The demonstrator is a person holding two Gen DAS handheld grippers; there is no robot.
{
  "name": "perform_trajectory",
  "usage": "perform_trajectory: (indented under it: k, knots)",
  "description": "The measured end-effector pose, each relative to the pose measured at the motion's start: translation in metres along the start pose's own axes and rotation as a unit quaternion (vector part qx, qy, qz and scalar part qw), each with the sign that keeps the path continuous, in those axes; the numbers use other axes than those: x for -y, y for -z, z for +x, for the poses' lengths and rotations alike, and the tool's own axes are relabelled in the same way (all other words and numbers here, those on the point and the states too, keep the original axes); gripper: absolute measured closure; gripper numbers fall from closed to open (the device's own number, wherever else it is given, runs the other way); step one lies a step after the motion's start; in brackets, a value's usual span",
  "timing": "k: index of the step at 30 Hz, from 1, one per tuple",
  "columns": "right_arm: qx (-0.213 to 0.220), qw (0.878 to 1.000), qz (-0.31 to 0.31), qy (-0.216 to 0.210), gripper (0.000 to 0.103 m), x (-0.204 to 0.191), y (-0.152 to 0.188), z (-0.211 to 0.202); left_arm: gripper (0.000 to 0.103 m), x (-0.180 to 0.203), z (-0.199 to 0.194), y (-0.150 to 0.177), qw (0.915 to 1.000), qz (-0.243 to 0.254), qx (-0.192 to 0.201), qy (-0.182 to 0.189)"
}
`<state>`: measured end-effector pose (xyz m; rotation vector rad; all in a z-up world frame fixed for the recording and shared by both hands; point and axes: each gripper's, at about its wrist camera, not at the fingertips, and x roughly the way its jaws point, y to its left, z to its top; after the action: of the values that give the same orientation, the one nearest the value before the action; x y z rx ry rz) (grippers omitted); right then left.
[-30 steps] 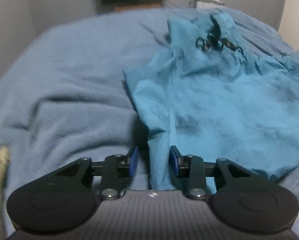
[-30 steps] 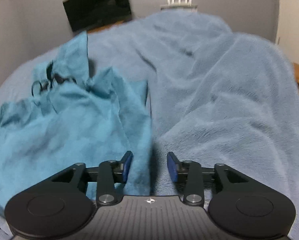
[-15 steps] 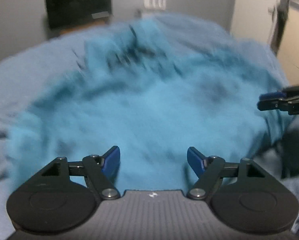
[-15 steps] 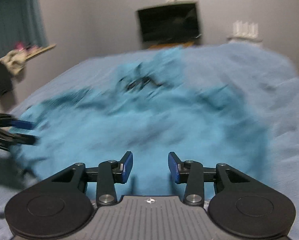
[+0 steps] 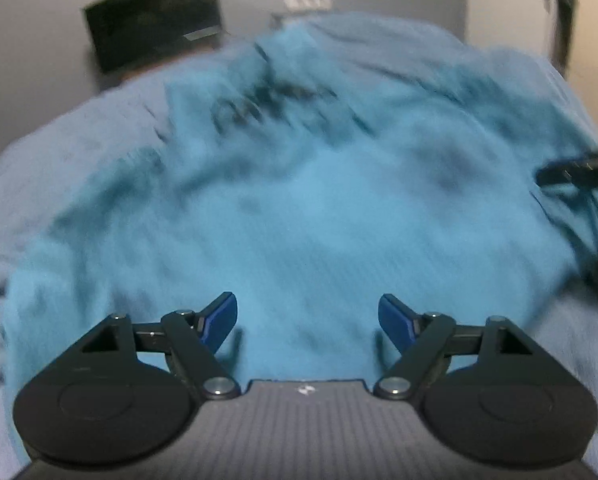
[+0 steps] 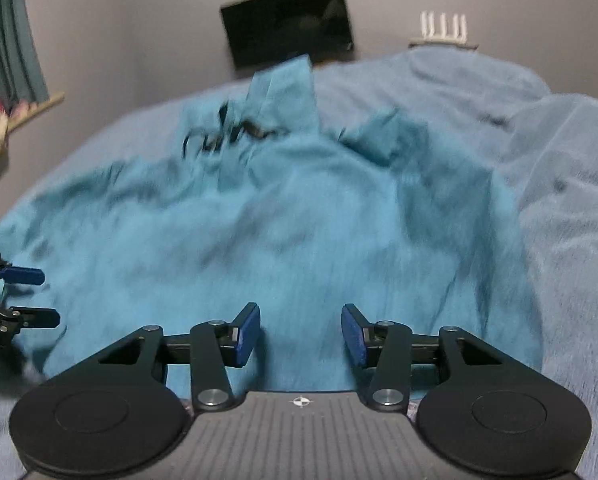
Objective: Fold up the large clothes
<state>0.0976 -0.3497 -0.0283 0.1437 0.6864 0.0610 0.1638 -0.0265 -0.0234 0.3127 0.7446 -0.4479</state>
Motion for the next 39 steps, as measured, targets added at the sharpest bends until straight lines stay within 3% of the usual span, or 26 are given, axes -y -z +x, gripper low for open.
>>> perform_trajectory:
  k: [3, 6, 9, 12, 17, 18, 21, 23, 26, 28, 31, 35, 37, 39]
  knots:
    - [0.048, 0.999, 0.008, 0.02, 0.055, 0.012, -0.015, 0.003, 0.023, -0.018, 0.015, -0.023, 0.9978, -0.021, 0.031, -0.055]
    - [0.085, 0.996, -0.006, 0.036, 0.055, 0.021, -0.037, 0.024, 0.023, -0.043, 0.034, -0.049, 0.9943, -0.054, 0.045, -0.08]
    - [0.112, 0.992, -0.014, 0.062, 0.055, 0.028, -0.058, 0.043, 0.022, -0.062, 0.053, -0.068, 0.9884, -0.054, 0.063, -0.127]
    - [0.136, 0.987, -0.011, 0.085, 0.055, 0.037, -0.078, 0.066, 0.02, -0.086, 0.077, -0.077, 0.982, -0.07, 0.059, -0.165]
    - [0.135, 0.987, 0.016, 0.087, 0.056, 0.063, -0.103, 0.107, 0.02, -0.139, 0.115, -0.07, 0.9743, -0.136, 0.025, -0.177]
    - [0.134, 0.987, 0.02, 0.088, 0.056, 0.068, -0.108, 0.116, 0.016, -0.147, 0.123, -0.065, 0.9722, -0.149, 0.012, -0.18]
    - [0.116, 0.989, 0.018, 0.092, 0.055, 0.076, -0.117, 0.148, 0.001, -0.174, 0.14, -0.045, 0.9629, -0.221, 0.002, -0.154]
    - [0.093, 0.991, 0.018, 0.097, 0.055, 0.08, -0.118, 0.17, 0.0, -0.189, 0.145, -0.034, 0.9541, -0.268, 0.005, -0.133]
    - [0.073, 0.992, 0.054, 0.085, 0.054, 0.093, -0.118, 0.194, 0.0, -0.193, 0.143, -0.03, 0.9482, -0.294, 0.015, -0.12]
    - [0.083, 0.991, 0.069, 0.078, 0.052, 0.095, -0.118, 0.196, 0.0, -0.179, 0.133, -0.036, 0.9517, -0.273, 0.028, -0.138]
    - [0.11, 0.991, 0.045, 0.069, 0.052, 0.086, -0.12, 0.189, 0.0, -0.15, 0.119, -0.054, 0.9668, -0.198, 0.063, -0.149]
    - [0.122, 0.991, 0.037, 0.04, 0.052, 0.071, -0.121, 0.181, 0.0, -0.114, 0.116, -0.068, 0.9795, -0.145, 0.091, -0.106]
    - [0.123, 0.991, 0.037, 0.022, 0.052, 0.064, -0.12, 0.178, 0.0, -0.099, 0.126, -0.07, 0.9843, -0.11, 0.081, -0.111]
    - [0.12, 0.992, 0.03, 0.01, 0.052, 0.054, -0.117, 0.177, 0.0, -0.089, 0.145, -0.066, 0.9869, -0.069, 0.037, -0.141]
